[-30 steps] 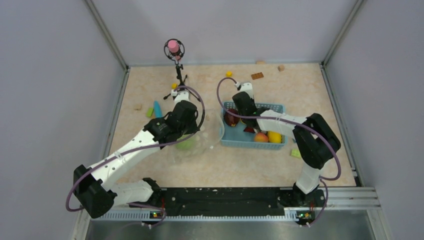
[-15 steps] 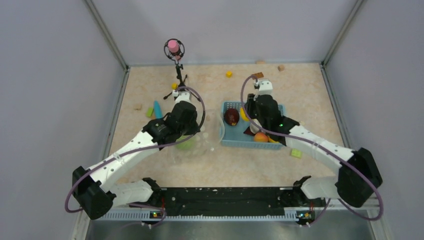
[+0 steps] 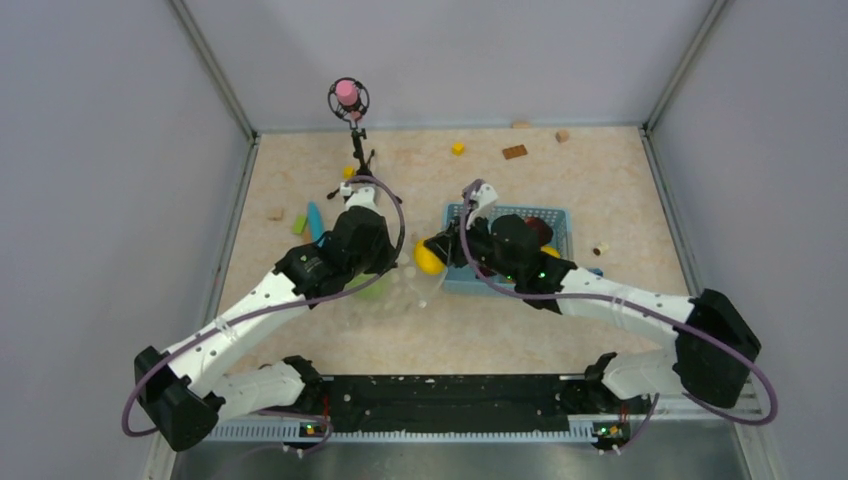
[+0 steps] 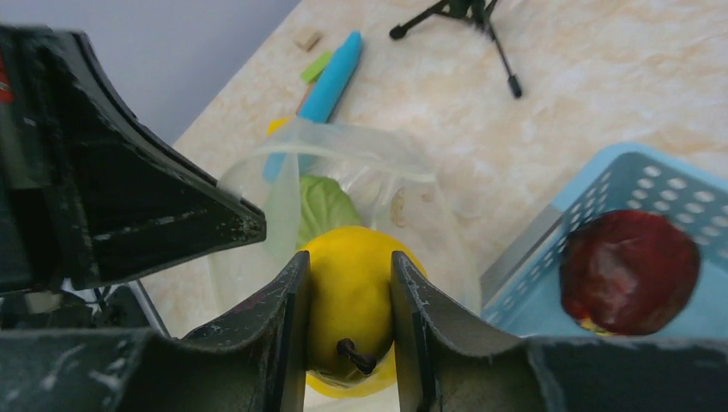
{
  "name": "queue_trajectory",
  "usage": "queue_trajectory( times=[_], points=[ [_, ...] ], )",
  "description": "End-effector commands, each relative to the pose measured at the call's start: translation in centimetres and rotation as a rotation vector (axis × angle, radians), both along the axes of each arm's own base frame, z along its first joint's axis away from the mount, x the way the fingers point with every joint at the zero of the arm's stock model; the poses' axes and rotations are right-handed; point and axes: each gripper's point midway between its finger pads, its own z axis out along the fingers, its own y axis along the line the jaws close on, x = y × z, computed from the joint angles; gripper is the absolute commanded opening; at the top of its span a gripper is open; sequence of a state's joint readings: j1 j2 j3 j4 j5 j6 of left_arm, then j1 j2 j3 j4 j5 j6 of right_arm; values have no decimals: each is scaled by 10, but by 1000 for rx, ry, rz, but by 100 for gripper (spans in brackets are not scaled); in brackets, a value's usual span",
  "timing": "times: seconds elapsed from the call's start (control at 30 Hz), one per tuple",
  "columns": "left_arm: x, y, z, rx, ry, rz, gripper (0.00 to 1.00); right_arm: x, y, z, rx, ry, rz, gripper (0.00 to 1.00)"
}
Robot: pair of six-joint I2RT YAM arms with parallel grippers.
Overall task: Place the food in the zip-top bag and seal the zipper
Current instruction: Place the fake fruit in the zipper food storage bag, then pick up the fake vegetable from the bin.
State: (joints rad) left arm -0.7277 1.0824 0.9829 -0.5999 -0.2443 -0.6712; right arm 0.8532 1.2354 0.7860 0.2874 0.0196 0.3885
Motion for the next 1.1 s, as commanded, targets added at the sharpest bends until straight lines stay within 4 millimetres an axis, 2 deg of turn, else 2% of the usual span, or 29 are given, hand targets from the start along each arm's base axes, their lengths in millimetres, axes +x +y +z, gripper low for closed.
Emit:
queue_trajectory(
  times=[0.0,0.07,0.27,0.3,0.33,0.47,0.63,0.87,0.97,1.07],
  points=[
    [1,-3,12,-40,-50,-19,0,5,37,7,68,0,7,6],
    [0,-3,13,-42,-49,-21,0,12,50,-2,52,15,-5,10],
    [0,-1,15,-47,-56,-19,0,22,80,-27,16,76,-27,47],
    [0,-1,15,-45,-59,-18,0,22,82,-28,16,87,-28,52],
    [0,0,15,-45,-61,-15,0,23,81,-27,18,91,-32,64],
    [0,2,16,-42,-65,-5,0,16,72,-18,30,82,-39,92],
    [2,6,14,-26,-66,12,0,10,41,-12,1,68,-102,98],
    [3,8,11,-13,-64,26,0,17,-33,-15,-49,53,-367,99],
    [3,9,10,-6,-63,31,0,28,-61,-33,-84,112,-459,99],
    [4,11,10,-1,-66,39,0,41,-76,-56,-108,200,-470,98]
  ],
)
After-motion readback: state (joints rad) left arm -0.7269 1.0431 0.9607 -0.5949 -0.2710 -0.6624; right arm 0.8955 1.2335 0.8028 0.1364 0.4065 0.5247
